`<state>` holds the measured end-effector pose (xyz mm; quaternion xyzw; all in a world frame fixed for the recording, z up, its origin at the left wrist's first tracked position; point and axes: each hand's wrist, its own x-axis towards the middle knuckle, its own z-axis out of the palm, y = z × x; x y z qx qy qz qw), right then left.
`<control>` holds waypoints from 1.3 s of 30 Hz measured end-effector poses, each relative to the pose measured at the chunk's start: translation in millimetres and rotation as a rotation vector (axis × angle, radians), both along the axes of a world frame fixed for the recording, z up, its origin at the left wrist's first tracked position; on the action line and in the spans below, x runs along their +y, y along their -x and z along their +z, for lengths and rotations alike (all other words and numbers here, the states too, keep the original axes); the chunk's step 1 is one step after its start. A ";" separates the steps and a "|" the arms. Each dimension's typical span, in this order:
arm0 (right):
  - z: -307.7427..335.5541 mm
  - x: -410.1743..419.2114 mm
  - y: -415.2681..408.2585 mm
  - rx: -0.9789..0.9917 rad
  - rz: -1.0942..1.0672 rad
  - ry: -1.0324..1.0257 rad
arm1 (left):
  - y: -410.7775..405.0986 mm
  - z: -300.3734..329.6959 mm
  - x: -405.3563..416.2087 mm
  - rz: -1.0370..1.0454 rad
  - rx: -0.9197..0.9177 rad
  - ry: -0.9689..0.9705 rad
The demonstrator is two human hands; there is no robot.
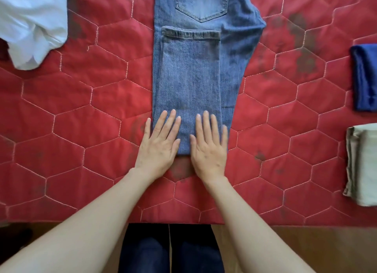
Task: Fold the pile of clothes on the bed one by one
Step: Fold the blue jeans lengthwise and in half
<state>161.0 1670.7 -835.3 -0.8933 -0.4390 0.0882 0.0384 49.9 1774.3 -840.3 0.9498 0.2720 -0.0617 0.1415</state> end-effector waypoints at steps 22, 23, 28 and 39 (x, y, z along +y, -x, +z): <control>19.2 -49.2 -68.9 -0.024 0.409 -0.414 | 12.6 40.3 35.2 -0.300 -0.469 -0.068; 28.9 -44.9 -73.3 0.026 0.364 -0.448 | 10.7 48.9 38.5 -0.258 -0.480 -0.009; 95.3 -26.7 -91.6 0.219 0.218 -0.519 | 2.3 106.2 55.2 -0.091 -0.475 0.270; 259.5 -20.0 -110.4 0.508 0.189 -0.576 | -1.8 258.5 53.5 0.050 -0.622 0.503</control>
